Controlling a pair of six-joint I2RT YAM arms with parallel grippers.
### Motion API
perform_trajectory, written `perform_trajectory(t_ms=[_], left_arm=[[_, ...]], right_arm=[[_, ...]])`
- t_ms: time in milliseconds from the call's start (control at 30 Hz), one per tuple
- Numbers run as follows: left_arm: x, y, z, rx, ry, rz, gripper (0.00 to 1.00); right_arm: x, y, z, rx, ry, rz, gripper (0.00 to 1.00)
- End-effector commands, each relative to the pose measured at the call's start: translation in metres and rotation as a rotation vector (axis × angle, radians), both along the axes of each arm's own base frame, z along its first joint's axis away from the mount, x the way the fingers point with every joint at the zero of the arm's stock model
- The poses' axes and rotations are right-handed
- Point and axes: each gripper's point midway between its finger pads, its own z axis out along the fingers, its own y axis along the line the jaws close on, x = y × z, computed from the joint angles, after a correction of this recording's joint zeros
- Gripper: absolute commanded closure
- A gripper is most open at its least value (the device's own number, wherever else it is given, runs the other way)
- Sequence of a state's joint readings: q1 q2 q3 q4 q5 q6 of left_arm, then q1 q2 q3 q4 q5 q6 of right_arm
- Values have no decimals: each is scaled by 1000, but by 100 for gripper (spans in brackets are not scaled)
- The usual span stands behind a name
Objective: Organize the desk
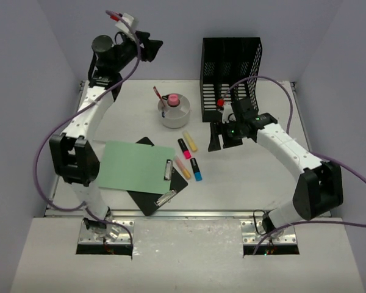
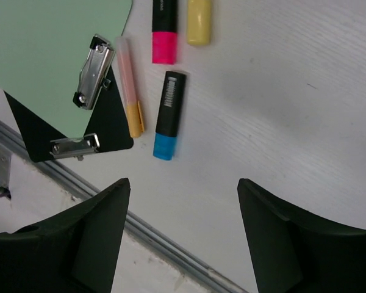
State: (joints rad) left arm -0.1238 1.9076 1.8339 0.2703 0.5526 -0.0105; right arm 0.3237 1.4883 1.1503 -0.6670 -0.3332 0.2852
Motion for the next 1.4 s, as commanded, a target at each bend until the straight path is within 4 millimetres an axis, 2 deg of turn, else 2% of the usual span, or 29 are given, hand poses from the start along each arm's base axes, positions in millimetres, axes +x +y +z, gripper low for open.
perform_trajectory(t_ms=[0, 33, 100, 133, 167, 200, 233, 267, 300, 367, 400, 433, 467, 500, 533, 567, 633, 667, 1000, 1367], left_arm=[[-61, 32, 69, -56, -92, 100, 43], [-83, 37, 59, -53, -77, 111, 43], [-103, 44, 47, -53, -58, 141, 42], [-110, 45, 15, -39, 6, 145, 42], [-131, 48, 26, -37, -26, 150, 42], [-141, 50, 19, -32, -6, 153, 42], [-146, 51, -4, -22, 41, 157, 42], [-161, 54, 2, -26, 24, 169, 42], [-166, 56, -19, -20, 68, 175, 42], [-181, 58, -22, -19, 64, 182, 42], [-184, 60, -39, -19, 99, 190, 41], [-190, 61, -40, -27, 98, 197, 41], [-192, 63, -46, -28, 112, 203, 41], [-195, 63, -62, -24, 145, 205, 41], [-199, 63, -65, -29, 150, 207, 41], [-200, 64, -78, -27, 179, 211, 41], [-205, 65, -84, -26, 183, 212, 40], [-207, 64, -93, -21, 199, 211, 40], [-212, 65, -104, -19, 218, 212, 39], [-211, 63, -120, -25, 250, 204, 38]], right_arm=[[10, 13, -13, -117, -80, 42, 28], [13, 14, -18, -161, -92, 32, 29], [18, 16, -25, -197, -92, 8, 32], [18, 16, -34, -218, -73, 9, 33], [15, 17, -39, -248, -59, 1, 35], [13, 16, -44, -268, -45, -6, 37], [10, 15, -52, -287, -21, -11, 39], [5, 15, -58, -310, -3, -33, 39], [-4, 10, -69, -332, 26, -45, 39], [-14, 14, -80, -339, 55, -68, 38], [-19, 12, -86, -346, 69, -76, 38], [-22, 17, -88, -341, 68, -74, 38], [-21, 20, -87, -337, 63, -73, 38], [-19, 22, -86, -340, 57, -75, 37], [-20, 26, -84, -336, 61, -69, 37], [-18, 32, -84, -323, 74, -66, 37], [-19, 36, -89, -326, 110, -69, 36], [-17, 39, -87, -317, 116, -70, 37], [-23, 55, -111, -304, 225, -67, 38], [-16, 68, -122, -303, 252, -72, 38]])
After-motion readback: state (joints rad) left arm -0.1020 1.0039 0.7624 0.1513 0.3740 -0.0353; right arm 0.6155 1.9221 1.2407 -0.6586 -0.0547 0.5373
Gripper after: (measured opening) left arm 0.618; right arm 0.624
